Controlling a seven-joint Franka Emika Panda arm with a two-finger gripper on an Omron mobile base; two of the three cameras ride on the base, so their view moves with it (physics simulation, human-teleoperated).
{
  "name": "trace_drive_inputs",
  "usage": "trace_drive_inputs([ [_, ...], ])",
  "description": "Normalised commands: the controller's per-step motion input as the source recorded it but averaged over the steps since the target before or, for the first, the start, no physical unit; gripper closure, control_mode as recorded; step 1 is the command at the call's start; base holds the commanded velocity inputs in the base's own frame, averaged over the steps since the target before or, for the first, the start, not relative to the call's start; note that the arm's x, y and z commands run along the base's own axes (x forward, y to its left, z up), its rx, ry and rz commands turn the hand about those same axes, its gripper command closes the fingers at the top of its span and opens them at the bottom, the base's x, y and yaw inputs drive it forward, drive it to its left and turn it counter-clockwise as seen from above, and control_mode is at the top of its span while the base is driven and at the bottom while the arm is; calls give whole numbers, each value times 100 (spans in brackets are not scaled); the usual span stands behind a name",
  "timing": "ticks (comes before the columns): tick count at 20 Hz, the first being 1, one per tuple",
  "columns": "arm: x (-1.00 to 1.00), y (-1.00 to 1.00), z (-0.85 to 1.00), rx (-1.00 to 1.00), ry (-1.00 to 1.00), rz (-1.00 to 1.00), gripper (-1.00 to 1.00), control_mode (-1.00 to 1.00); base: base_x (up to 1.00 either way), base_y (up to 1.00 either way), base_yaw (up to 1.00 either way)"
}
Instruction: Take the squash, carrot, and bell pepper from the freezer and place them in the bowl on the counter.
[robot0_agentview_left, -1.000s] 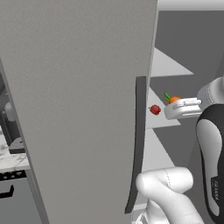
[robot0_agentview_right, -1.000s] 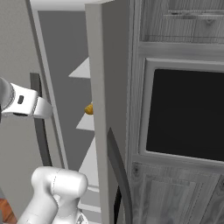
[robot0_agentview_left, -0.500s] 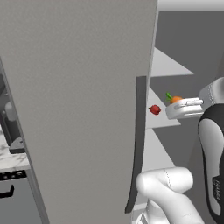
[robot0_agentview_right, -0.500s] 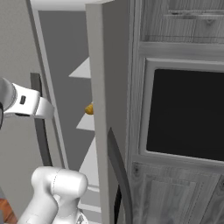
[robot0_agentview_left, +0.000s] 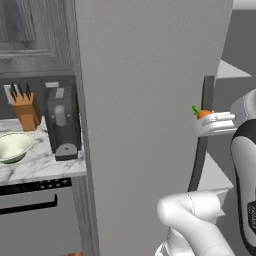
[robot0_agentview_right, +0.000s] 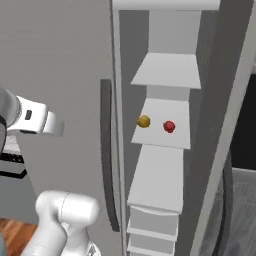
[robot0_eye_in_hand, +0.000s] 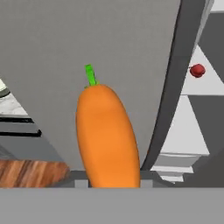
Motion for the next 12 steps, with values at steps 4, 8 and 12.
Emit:
trace_drive_inputs([
  [4, 0, 0, 0, 0, 0, 0, 100, 100, 0, 100, 0],
  [8, 0, 0, 0, 0, 0, 0, 100, 100, 0, 100, 0],
  [12, 0, 0, 0, 0, 0, 0, 100, 100, 0, 100, 0],
])
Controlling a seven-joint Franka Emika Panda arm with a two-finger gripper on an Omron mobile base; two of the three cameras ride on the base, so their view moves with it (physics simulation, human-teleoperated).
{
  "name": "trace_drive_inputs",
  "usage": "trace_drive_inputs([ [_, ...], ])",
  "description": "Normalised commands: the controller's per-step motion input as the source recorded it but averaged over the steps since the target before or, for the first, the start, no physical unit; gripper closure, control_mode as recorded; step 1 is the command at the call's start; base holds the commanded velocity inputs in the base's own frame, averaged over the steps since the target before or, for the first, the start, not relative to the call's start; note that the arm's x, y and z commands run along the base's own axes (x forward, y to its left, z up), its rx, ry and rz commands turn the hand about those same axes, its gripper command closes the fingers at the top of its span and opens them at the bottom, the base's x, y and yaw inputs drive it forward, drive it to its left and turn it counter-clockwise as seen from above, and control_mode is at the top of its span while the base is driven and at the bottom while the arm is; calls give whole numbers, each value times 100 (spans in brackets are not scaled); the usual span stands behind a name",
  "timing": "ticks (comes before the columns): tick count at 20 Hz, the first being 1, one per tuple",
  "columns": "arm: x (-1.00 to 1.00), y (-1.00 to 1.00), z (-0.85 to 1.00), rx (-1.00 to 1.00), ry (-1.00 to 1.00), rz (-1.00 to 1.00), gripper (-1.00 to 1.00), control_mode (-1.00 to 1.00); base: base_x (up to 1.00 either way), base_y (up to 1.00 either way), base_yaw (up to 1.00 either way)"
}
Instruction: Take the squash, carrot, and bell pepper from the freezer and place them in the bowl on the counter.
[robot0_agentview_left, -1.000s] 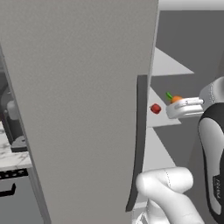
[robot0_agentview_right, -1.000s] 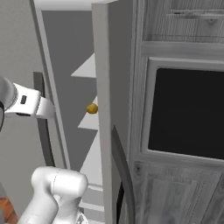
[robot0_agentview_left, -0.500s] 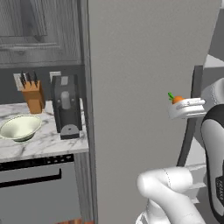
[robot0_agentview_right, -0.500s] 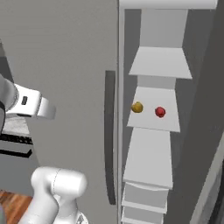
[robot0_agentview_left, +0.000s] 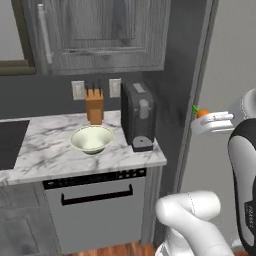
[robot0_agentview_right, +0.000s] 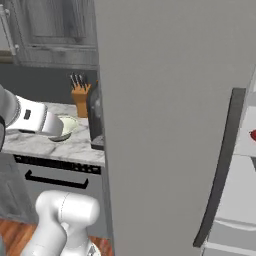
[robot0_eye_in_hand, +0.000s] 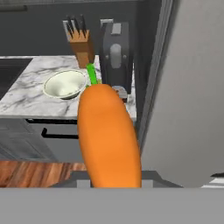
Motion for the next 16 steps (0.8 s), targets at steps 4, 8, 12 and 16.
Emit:
trace_drive_inputs([
  [4, 0, 0, 0, 0, 0, 0, 100, 100, 1, 93, 0],
  [8, 0, 0, 0, 0, 0, 0, 100, 100, 19, 87, 0],
  [12, 0, 0, 0, 0, 0, 0, 100, 100, 34, 64, 0],
  [16, 0, 0, 0, 0, 0, 0, 100, 100, 26, 6, 0],
])
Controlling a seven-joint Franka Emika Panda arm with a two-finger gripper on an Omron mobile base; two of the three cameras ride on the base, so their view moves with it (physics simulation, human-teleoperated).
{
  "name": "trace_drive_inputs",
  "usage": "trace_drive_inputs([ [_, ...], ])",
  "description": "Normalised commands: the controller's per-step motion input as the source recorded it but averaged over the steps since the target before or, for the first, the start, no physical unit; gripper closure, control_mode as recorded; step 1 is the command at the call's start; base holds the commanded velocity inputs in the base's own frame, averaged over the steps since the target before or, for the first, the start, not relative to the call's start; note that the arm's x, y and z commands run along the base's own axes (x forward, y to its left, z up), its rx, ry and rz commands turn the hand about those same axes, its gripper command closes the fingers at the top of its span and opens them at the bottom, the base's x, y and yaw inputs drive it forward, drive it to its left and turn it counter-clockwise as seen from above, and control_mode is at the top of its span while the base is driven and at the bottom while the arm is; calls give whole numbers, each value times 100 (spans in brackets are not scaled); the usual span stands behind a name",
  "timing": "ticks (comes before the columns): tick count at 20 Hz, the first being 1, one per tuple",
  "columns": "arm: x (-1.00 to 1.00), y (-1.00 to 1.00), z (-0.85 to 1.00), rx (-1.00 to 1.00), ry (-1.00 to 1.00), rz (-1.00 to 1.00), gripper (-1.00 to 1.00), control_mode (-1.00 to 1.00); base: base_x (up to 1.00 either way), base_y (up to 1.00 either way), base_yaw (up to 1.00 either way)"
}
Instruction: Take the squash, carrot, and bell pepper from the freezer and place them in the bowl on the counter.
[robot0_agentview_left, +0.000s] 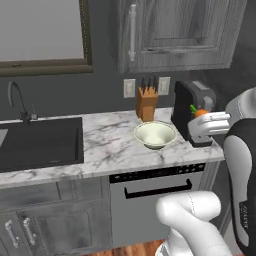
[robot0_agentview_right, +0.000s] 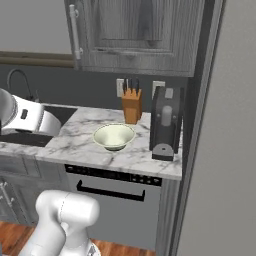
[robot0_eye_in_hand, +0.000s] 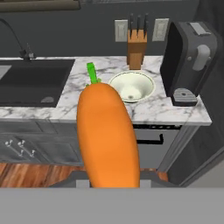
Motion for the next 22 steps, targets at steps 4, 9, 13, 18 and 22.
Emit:
trace_drive_inputs([
  [4, 0, 0, 0, 0, 0, 0, 100, 100, 23, -16, 0],
  [9, 0, 0, 0, 0, 0, 0, 100, 100, 26, -9, -3],
  [13, 0, 0, 0, 0, 0, 0, 100, 100, 46, -8, -8],
  [18, 0, 0, 0, 0, 0, 0, 100, 100, 48, -20, -3],
  [22, 0, 0, 0, 0, 0, 0, 100, 100, 38, -23, 0],
])
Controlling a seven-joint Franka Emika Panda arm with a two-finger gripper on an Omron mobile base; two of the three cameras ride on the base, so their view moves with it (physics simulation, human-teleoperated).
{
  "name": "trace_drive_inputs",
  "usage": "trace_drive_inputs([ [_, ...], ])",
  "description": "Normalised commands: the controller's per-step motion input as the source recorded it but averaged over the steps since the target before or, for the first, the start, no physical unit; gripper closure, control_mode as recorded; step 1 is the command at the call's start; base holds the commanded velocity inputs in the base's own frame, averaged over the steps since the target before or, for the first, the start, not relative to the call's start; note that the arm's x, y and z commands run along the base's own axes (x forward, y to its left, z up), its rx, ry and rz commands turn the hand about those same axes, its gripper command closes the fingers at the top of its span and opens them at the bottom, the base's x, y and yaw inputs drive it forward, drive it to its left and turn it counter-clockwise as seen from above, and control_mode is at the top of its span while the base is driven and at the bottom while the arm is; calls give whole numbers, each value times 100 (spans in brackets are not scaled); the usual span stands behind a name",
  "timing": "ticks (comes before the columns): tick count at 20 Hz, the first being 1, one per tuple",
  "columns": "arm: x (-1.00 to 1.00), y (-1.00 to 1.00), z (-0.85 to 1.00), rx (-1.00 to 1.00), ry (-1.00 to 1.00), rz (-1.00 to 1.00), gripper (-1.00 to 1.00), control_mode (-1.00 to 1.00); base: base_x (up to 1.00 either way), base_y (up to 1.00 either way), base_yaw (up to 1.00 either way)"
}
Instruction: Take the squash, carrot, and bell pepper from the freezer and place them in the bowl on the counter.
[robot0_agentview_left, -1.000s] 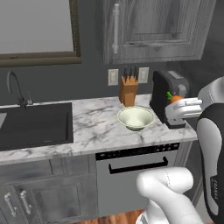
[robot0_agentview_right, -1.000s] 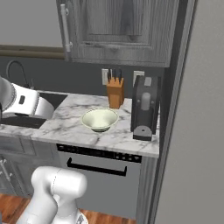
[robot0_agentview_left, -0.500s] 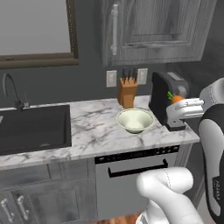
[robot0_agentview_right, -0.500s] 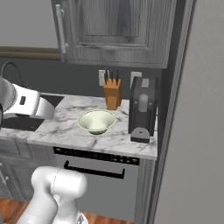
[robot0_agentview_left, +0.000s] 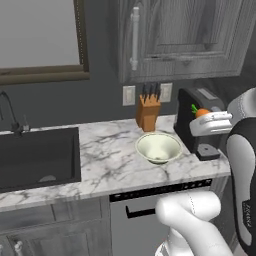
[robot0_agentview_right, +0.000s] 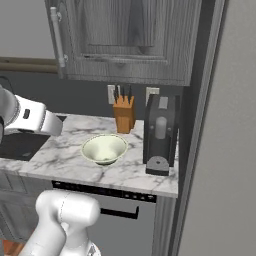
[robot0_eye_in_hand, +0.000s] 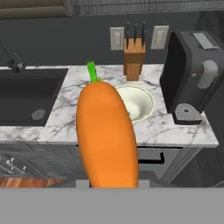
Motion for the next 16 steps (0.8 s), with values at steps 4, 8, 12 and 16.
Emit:
trace_drive_inputs([
  [4, 0, 0, 0, 0, 0, 0, 100, 100, 37, -17, 0],
  [8, 0, 0, 0, 0, 0, 0, 100, 100, 39, -19, 0],
  [12, 41, -17, -34, 0, 2, 0, 100, -100, 0, 0, 0],
  [16, 33, -14, -62, 0, 13, 0, 100, -100, 0, 0, 0],
])
